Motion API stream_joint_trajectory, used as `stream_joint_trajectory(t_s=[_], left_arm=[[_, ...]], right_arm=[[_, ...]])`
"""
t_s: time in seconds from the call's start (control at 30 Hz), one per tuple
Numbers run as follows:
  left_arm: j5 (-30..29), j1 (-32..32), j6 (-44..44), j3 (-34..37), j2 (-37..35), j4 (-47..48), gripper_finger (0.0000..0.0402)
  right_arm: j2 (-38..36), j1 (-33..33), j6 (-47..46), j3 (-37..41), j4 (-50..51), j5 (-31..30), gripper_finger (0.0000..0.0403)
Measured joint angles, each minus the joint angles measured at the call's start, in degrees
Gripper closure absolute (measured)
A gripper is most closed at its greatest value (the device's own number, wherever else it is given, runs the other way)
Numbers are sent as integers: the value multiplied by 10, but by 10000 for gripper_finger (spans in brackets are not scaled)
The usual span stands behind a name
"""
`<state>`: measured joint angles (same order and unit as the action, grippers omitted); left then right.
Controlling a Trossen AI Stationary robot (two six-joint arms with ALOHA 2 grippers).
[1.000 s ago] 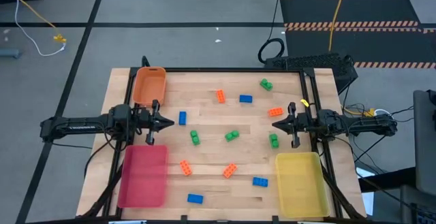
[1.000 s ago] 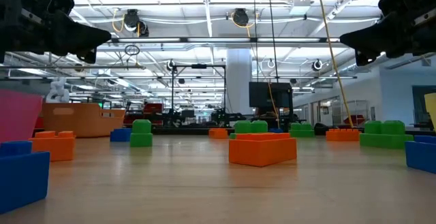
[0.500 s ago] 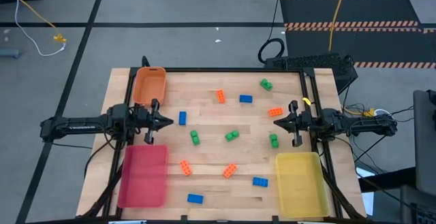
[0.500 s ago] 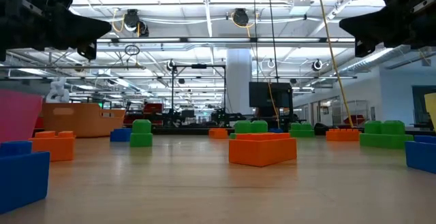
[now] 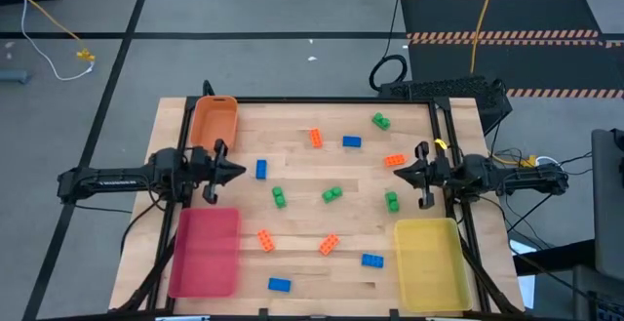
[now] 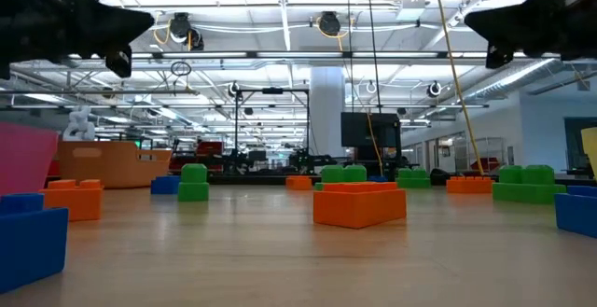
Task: Sort & place blocks by color
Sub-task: Put the blue game piece into the red bin
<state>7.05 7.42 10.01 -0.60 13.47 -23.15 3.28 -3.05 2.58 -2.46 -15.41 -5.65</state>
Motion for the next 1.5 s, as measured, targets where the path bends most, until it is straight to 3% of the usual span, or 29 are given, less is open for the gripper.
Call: stream_joint_trajectory(t_s=[0.13, 0.27, 0.5, 0.67, 0.9, 1.0, 1.1, 1.27, 1.5], left_arm=[[-83, 0, 10, 0, 7, 28, 374], [-130, 0, 36, -27, 45, 97, 340], [-190, 0, 59, -192, 179, 308, 238], [-215, 2, 103, -327, 315, 433, 199], [-218, 32, 193, -461, 488, 588, 190], [-204, 37, 205, -494, 547, 642, 189], [-200, 37, 226, -517, 596, 683, 189], [-195, 38, 253, -538, 650, 688, 189], [-194, 38, 302, -538, 717, 704, 184]], right_arm=[[0, 0, 47, 0, -27, -49, 393], [2, 1, 77, 0, -28, -97, 350], [38, 1, 139, -17, -27, -250, 235], [90, 1, 177, -75, -34, -357, 181], [192, 1, 207, -173, -34, -487, 179], [233, 1, 207, -191, -33, -513, 179], [265, 1, 232, -192, -35, -532, 173], [295, 4, 347, -184, -42, -529, 172], [298, 4, 372, -173, -126, -528, 178]])
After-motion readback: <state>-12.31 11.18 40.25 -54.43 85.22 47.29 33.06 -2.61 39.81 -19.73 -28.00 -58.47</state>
